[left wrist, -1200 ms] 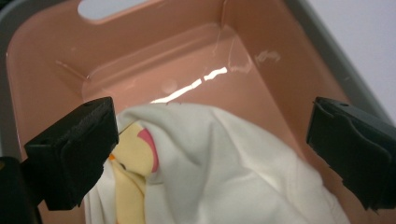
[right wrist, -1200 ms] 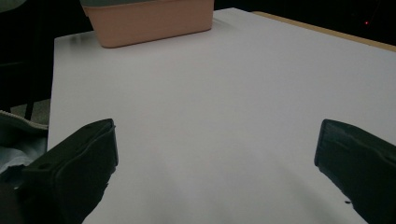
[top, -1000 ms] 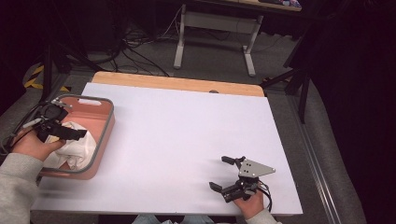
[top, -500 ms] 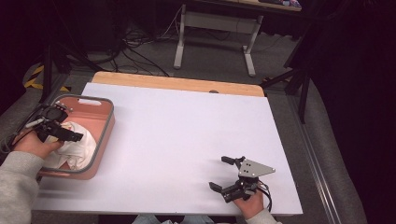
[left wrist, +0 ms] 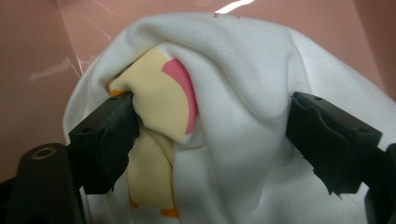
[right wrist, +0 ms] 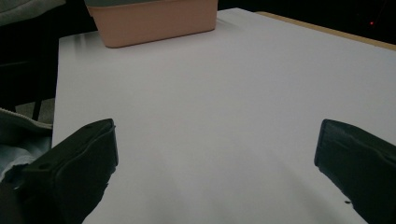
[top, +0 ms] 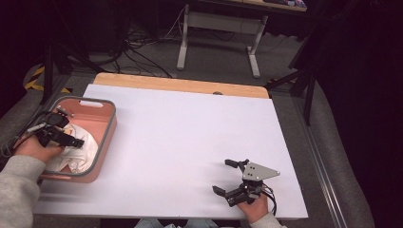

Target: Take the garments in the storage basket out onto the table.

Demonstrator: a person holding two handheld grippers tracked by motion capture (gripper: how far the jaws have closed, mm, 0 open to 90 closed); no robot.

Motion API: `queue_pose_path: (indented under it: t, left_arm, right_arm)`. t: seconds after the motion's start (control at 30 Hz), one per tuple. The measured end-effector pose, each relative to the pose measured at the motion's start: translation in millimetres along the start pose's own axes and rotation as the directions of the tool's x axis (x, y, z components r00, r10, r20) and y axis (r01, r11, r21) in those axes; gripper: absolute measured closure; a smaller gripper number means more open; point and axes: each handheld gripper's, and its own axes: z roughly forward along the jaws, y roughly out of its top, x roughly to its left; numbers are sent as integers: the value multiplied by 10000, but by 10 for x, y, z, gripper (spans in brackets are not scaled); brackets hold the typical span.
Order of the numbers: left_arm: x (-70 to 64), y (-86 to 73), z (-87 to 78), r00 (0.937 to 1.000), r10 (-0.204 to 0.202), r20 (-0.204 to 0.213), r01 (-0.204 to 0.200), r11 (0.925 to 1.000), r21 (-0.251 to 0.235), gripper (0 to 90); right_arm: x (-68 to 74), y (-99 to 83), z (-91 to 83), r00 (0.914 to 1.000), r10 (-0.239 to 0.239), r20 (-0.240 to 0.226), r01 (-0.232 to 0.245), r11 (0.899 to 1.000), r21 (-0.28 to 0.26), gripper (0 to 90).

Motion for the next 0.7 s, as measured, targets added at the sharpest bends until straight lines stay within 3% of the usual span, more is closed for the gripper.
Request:
queue_pose_path:
  t: [0.13, 0.3, 0.47, 0.7]
  left_arm:
    - [10, -8, 20, 9992, -308, 245, 307, 9995, 42, 224]
    - [13, -4, 24, 9980, -417, 465, 411, 9991, 141, 282]
    - [5, -6, 11, 9961, -457, 749, 448, 9989, 146, 424]
    - [-16, -7, -35, 9965, -485, 680, 482, 9988, 59, 606]
  right_arm:
    - [1, 0, 1, 10000, 6, -5, -6, 10000, 7, 0]
    - [3, 1, 0, 10000, -5, -21, 5, 10000, -2, 0]
    - [5, 1, 0, 10000, -15, -13, 15, 10000, 19, 0]
    - [3, 0, 1, 10000, -5, -15, 5, 10000, 12, 0]
